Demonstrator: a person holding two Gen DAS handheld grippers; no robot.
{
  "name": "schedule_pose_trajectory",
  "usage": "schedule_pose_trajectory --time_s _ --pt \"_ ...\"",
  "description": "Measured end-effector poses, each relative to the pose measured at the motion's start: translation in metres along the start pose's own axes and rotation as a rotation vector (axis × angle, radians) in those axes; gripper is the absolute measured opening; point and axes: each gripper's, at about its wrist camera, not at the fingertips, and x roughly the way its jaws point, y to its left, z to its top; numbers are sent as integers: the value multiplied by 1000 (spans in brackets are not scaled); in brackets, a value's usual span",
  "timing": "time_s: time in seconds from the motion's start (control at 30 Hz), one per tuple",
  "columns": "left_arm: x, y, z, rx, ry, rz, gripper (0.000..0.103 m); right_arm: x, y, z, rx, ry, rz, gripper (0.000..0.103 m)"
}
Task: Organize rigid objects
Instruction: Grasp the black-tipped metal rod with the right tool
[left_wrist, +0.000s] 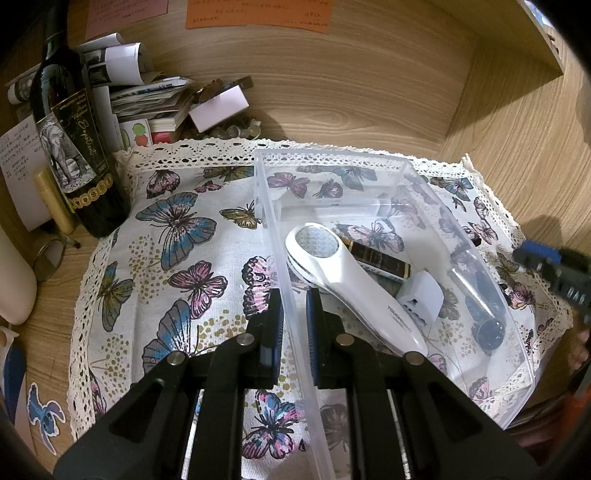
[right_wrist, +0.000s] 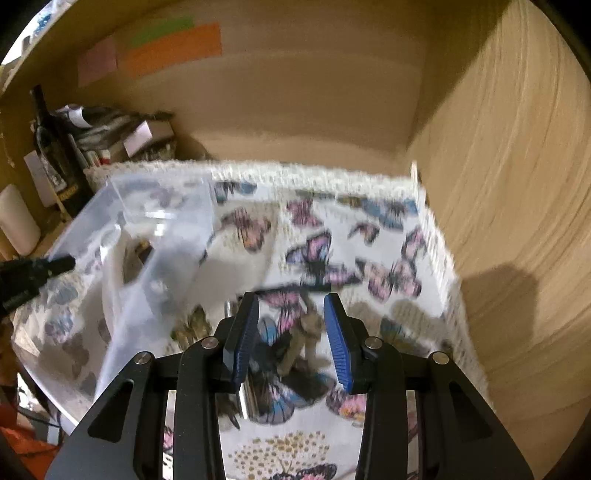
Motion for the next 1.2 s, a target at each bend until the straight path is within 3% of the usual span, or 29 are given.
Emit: schedule_pose_trajectory --time_s 0.23,0.4,0.53,0.83,1.2 --pt "0 1 0 -1 0 -1 12 25 -3 -34 25 119 26 34" --pt "0 1 0 1 -1 0 12 35 -7 -46 45 152 26 34" --pt "0 1 -1 -1 1 -3 12 34 -7 -45 43 136 24 22" --pt "-1 3 -2 0 3 -2 12 17 0 -38 19 67 36 22" --pt "-1 3 -2 0 3 -2 12 -22 15 -2 -23 -96 59 22"
